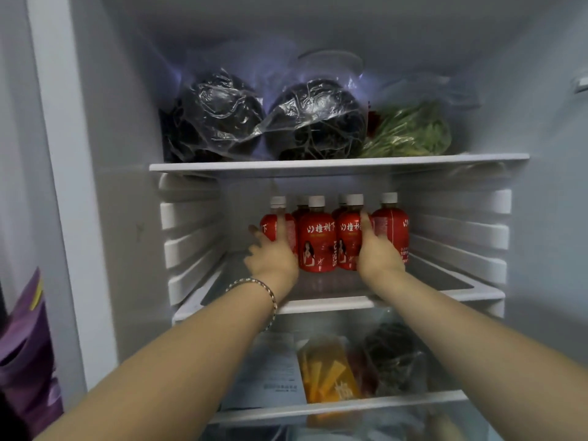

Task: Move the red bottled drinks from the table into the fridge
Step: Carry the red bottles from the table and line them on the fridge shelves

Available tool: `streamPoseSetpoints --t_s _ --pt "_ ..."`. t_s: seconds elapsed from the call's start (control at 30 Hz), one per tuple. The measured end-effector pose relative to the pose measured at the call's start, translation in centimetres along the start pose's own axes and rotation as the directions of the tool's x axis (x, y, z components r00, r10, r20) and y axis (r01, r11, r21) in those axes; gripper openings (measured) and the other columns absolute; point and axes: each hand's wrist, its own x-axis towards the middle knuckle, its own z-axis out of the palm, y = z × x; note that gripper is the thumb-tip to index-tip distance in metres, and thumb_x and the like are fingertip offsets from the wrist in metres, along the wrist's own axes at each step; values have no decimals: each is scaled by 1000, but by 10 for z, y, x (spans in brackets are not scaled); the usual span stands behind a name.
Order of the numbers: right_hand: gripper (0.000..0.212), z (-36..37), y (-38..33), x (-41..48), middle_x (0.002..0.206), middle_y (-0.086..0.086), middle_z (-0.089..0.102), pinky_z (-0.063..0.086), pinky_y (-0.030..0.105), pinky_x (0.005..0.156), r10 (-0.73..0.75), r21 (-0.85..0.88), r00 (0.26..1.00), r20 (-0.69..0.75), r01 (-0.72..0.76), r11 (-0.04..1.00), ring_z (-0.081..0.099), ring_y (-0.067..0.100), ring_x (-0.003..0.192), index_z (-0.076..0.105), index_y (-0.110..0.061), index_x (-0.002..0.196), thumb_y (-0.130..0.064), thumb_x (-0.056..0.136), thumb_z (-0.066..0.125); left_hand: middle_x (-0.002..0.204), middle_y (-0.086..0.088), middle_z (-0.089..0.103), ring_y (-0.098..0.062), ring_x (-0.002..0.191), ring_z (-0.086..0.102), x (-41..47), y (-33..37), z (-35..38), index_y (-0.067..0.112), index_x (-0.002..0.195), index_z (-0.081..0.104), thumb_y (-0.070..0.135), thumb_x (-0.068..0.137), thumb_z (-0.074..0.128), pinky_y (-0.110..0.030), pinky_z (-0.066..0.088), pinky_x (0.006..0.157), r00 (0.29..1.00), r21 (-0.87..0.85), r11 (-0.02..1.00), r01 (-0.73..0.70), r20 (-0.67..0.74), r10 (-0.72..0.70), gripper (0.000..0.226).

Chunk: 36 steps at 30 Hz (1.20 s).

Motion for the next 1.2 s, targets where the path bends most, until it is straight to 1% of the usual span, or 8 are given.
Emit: streamPoseSetpoints --t_s 0.13,0.23,0.43,0.6,0.73,0.83,1.0,1.2 --pt "53 -12 -6 -15 121 18 57 48 42 90 -20 61 996 84 15 998 58 35 106 30 -12 141 -3 91 45 152 -16 21 -39 132 31 -3 -1 -24 29 148 15 19 91 48 -44 31 103 1000 16 1000 -14 26 14 66" --pt "35 -23 -14 -37 121 12 61 49 39 92 -114 122 989 98 102 987 58 31 108 57 -11 122 -5 89 49 129 -16 50 -36 117 48 -26 -6 -40 11 124 53 17 90 46 -41 41 94 993 -34 999 -36 -113 32 36" --pt "17 -42 -47 -83 98 10 71 53 38 83 -424 317 879 217 348 882 65 26 89 69 -16 92 -20 89 53 94 -12 64 -33 91 60 -114 -31 -76 9 88 60 17 87 47 -30 44 71 994 -101 994 30 -101 -40 16" --pt "25 -31 -69 -157 79 12 72 54 33 76 -645 342 623 443 547 764 59 18 55 67 -9 75 -19 90 49 70 -9 68 -26 65 66 -208 -83 -82 10 63 50 20 87 46 -36 56 77 960 -2 962 272 65 -272 26" --pt "21 -17 -84 -248 85 9 71 53 33 75 -757 404 347 554 683 609 65 24 73 68 -9 85 -17 89 49 58 -7 59 -23 53 62 -311 -127 -92 8 60 50 17 87 45 -30 54 64 850 26 856 516 104 -516 28" --pt "16 -18 -99 -328 101 2 66 50 33 80 -832 472 110 543 780 412 61 24 96 63 -20 90 -25 91 48 58 -2 59 -16 52 58 -405 -153 -105 10 64 50 21 89 44 -26 49 58 704 81 709 700 85 -705 27" --pt "24 -58 -123 -485 110 3 63 49 35 80 -863 607 -282 419 794 35 59 24 98 63 -18 106 -28 94 45 92 -6 65 -26 85 62 -587 -171 -142 12 86 54 29 89 47 -31 47 71 423 116 411 904 -113 -899 18" --pt "26 -133 -120 -674 109 4 63 43 31 75 -780 705 -578 242 657 -267 58 25 99 62 -18 101 -36 92 47 98 -6 63 -27 89 60 -791 -134 -188 14 90 57 24 88 46 -30 45 71 76 61 60 996 -309 -948 15"
